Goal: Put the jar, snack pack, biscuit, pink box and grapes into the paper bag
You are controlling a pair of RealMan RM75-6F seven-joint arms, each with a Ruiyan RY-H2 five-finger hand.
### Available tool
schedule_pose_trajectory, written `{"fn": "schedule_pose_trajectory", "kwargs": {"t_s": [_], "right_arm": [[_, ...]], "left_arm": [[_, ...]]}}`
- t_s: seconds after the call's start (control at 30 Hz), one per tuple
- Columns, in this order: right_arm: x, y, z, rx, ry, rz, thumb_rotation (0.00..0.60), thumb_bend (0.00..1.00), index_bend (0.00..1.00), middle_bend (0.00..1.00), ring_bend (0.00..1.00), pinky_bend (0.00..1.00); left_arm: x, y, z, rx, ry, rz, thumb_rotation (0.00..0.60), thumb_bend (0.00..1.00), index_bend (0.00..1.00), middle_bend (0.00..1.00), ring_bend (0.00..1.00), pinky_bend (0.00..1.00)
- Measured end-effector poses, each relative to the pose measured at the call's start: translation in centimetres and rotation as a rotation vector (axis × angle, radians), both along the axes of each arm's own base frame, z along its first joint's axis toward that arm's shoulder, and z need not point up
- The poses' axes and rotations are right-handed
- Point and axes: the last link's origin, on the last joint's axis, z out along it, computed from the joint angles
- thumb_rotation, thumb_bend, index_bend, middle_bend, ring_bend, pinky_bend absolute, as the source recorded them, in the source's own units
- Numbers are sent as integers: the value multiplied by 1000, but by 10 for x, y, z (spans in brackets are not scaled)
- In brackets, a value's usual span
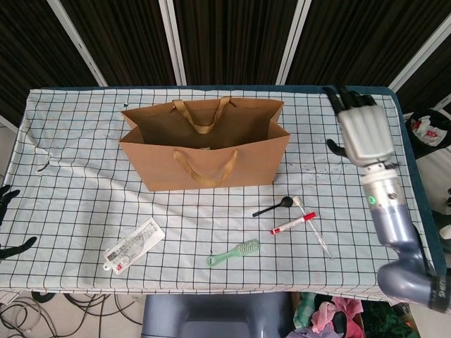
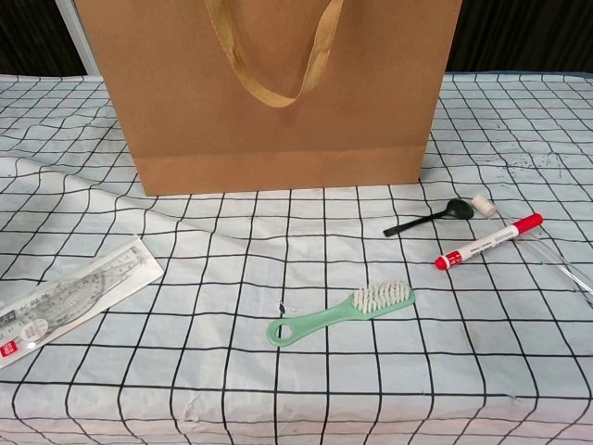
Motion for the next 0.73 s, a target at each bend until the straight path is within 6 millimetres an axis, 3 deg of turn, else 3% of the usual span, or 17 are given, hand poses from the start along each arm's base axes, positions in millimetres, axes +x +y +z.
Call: {"fn": "schedule_pose_trajectory", "kwargs": {"t_s": [0.23,0.37,0.6,0.73], "right_arm": [[-65,65,-5,9,44,-54,600,140,119,79,210,272],[-95,109,-31,73,37,-76,600,140,119,79,210,261],[-110,153,-77,103,-28,-82,600,140,119,79,210,261],[-109,161,-92,117,-19,-73,600,141,119,79,210,261]], "left_arm": [[3,-3,1,-2,-7,-17,600,69,154,69,0,94],[0,-1,2,0,-12,-18,600,68,147,77,0,94],[-2,3,2,-23,-11,-27,600,69,142,78,0,94],[1,4,-2,-60,-33,-56,600,69,141,78,0,94]]}}
